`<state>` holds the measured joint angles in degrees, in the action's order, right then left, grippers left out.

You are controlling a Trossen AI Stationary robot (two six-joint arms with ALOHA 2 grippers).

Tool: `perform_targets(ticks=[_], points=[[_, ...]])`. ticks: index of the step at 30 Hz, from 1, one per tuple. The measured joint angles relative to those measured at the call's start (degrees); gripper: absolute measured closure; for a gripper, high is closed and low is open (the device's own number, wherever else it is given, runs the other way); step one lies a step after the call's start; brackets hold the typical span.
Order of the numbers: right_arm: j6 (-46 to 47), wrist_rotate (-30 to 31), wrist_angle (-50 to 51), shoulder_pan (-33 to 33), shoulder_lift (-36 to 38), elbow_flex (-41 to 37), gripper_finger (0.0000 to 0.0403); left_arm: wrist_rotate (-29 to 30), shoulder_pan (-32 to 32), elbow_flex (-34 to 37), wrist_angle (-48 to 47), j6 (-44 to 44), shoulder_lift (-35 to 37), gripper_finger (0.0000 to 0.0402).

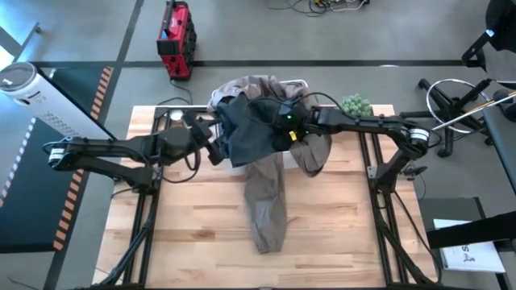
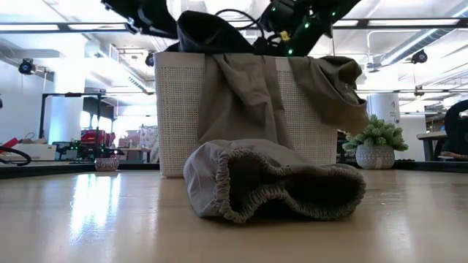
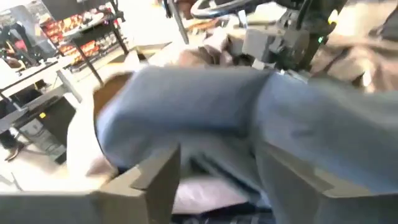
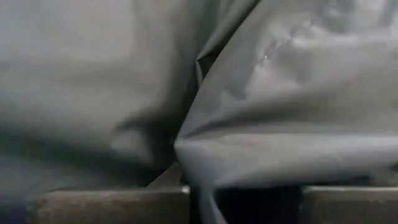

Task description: Sort clothes

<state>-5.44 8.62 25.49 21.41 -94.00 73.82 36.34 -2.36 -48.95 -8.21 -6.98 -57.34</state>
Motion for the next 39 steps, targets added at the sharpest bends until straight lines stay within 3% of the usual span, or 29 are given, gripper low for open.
perform_targets(ticks=[8,12,16,20,25,27,32,39], points=[[4.6,-0.1,6.6,-1.4,6.6,3.8,0.0282,0.0,3.0,0.0,0.2,0.0,6.0,0.0146],[5.5,-0.2,6.7,-2.1,9.4,7.1,0.0233,0.0,4.4,0.0,0.1,0.1,8.2,0.0147],[3.8,-2.7,4.8,-2.3,10.7,9.7,0.0215,0.0,5.8,0.0,0.1,0.2,9.8,0.0164],[1.0,-5.8,-0.4,-2.3,10.1,10.1,0.0253,-1.3,6.7,0.0,0.2,0.5,11.0,0.0185],[-3.2,-6.1,-4.8,-0.9,5.7,10.1,0.0368,-4.2,6.9,0.0,1.1,1.3,12.1,0.0215],[-4.7,-6.1,-5.5,0.4,3.1,10.1,0.0393,-4.4,6.9,0.0,1.1,1.5,12.4,0.0228],[-3.9,-7.0,-3.2,4.1,-4.3,10.1,0.0397,-4.4,7.0,0.0,1.1,1.5,13.3,0.0257],[-2.0,-13.0,-2.2,5.8,-12.5,9.8,0.0402,-4.5,7.4,0.0,0.8,1.5,14.9,0.0286]])
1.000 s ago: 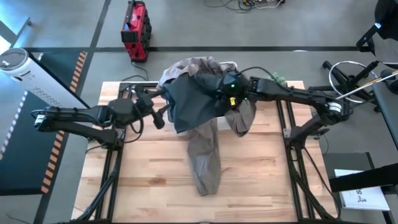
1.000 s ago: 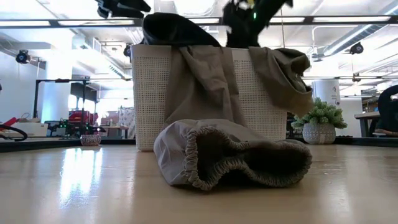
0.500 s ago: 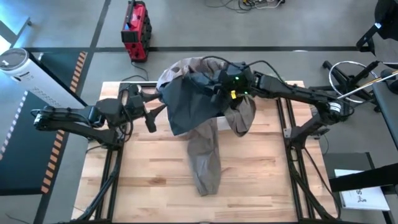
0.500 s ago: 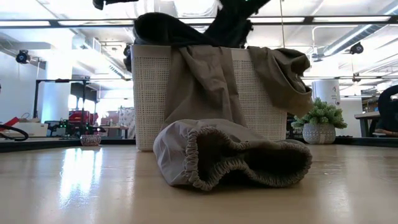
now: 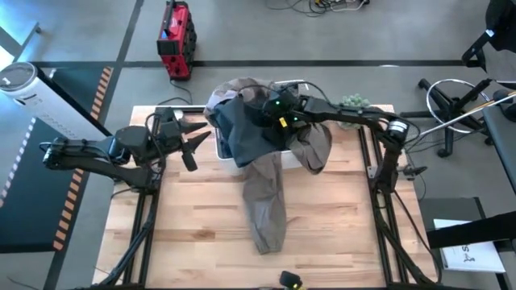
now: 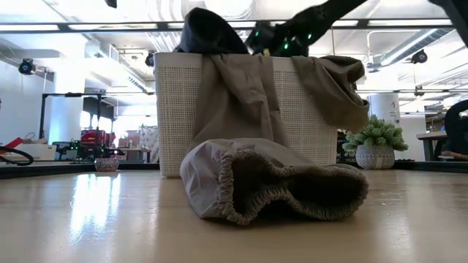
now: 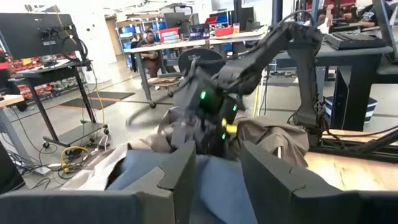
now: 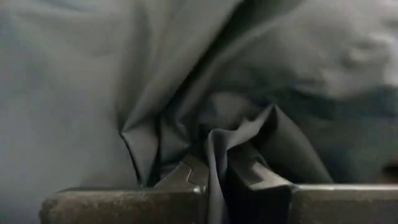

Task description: Sort clothes

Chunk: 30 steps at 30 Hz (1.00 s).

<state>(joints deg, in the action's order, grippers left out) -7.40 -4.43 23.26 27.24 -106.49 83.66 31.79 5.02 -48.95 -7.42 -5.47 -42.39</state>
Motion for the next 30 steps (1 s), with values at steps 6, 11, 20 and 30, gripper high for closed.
perform_targets(ticks=[6,11,20,30], points=[[0.8,-0.5,4.5,0.0,-4.9,0.0,0.0403,0.0,0.9,0.0,-0.6,0.1,1.1,0.0286],[1.0,-1.4,5.9,-0.2,-4.8,-0.2,0.0403,0.0,1.2,0.0,-1.4,0.5,1.5,0.0286],[3.3,-1.8,8.4,-1.2,5.4,-0.8,0.0379,0.0,1.2,0.6,-3.0,1.1,0.0,0.0287],[1.2,1.3,9.9,-4.2,21.0,-0.7,0.0234,0.2,1.2,0.8,-2.9,1.1,-0.6,0.0287]])
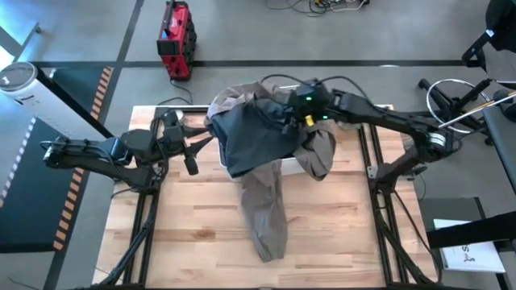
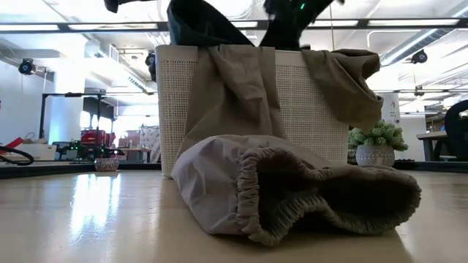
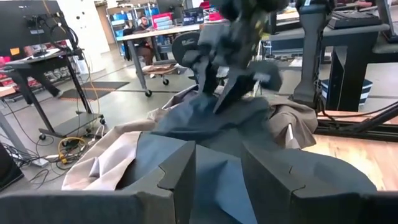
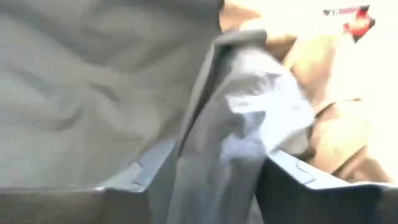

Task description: Sort clothes

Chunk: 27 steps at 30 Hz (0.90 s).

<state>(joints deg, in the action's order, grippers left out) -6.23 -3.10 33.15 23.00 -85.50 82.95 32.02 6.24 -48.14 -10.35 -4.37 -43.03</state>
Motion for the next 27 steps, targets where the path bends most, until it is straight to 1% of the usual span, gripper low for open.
perform_targets(ticks=[3,5,10,14,16,19,23,27], points=[[-2.2,0.1,1.5,-2.2,4.1,0.0,0.0199,0.0,0.0,0.0,0.0,0.0,0.0,0.0286],[-4.0,0.3,2.7,-4.8,6.6,0.1,0.0183,0.0,0.0,0.0,0.0,0.0,0.0,0.0287],[-5.4,7.6,5.8,-14.1,10.8,0.1,0.0161,0.1,0.0,0.0,0.0,-0.4,0.0,0.0287],[-2.8,10.8,9.2,-23.7,11.4,0.2,0.0155,0.1,0.0,0.0,-0.1,-0.5,0.0,0.0287],[-1.5,11.6,10.2,-29.4,10.3,-0.3,0.0156,0.1,0.0,0.0,-0.1,-0.5,0.0,0.0287],[1.5,12.3,9.3,-37.8,7.7,-2.6,0.0160,0.1,0.0,0.0,-0.3,-0.5,0.0,0.0287],[7.3,14.0,2.1,-47.0,3.0,-7.8,0.0164,0.1,0.0,0.0,-0.4,-0.5,0.0,0.0287],[14.5,15.1,-5.5,-52.6,-3.3,-12.1,0.0156,0.0,0.0,0.0,-0.5,0.1,0.0,0.0288]])
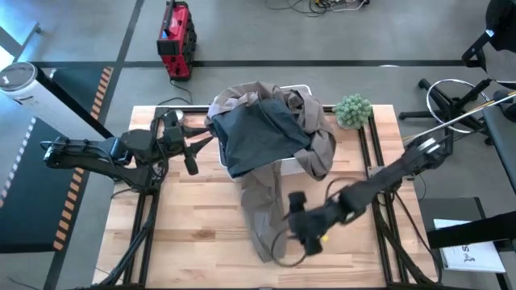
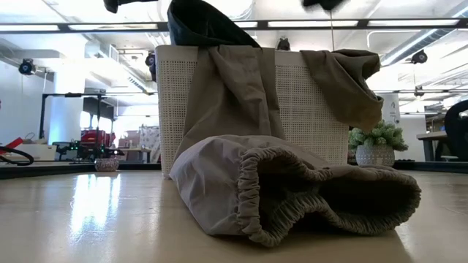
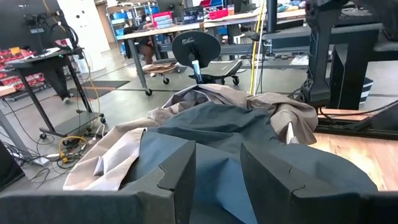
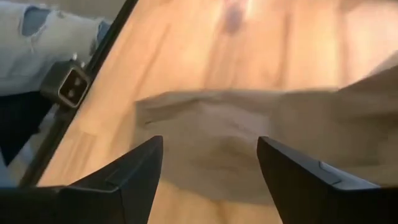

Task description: Sort clothes

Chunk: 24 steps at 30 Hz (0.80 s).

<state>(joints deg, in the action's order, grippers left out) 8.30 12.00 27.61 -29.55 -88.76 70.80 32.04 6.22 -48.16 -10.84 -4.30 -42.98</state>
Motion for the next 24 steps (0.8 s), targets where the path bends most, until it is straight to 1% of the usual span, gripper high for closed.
perform_targets(ticks=[3,5,10,13,15,18,20,22,24], points=[[4.1,-0.2,-6.0,-1.8,-5.4,-1.5,0.0144,0.0,0.0,0.0,-0.1,0.2,0.0,0.0288],[5.8,-0.3,-8.0,-2.2,-9.1,-1.6,0.0134,0.0,0.0,0.0,0.0,0.3,0.0,0.0288],[6.7,-0.5,-12.0,-0.8,-16.6,-1.1,0.0112,0.0,0.0,0.0,0.0,0.5,0.0,0.0288],[5.9,-4.6,-15.1,1.3,-19.1,-1.0,0.0106,0.0,0.0,0.0,-0.2,0.6,0.0,0.0287],[5.4,-5.6,-16.8,2.6,-20.2,-1.0,0.0109,-0.1,0.0,0.0,-0.5,0.6,0.0,0.0284],[5.0,-6.1,-16.5,4.7,-21.4,-0.9,0.0133,-0.1,0.0,0.0,-0.8,0.6,0.0,0.0277],[4.9,-6.5,-15.8,6.1,-22.8,-0.9,0.0165,-0.1,0.0,0.0,-1.1,0.6,0.0,0.0272],[5.0,-7.7,-15.7,7.4,-24.3,-0.9,0.0209,-0.1,0.0,0.0,-1.3,0.6,0.0,0.0267],[5.0,-7.9,-15.7,8.4,-25.7,-0.9,0.0269,-0.1,0.0,0.0,-1.5,0.6,0.0,0.0264]])
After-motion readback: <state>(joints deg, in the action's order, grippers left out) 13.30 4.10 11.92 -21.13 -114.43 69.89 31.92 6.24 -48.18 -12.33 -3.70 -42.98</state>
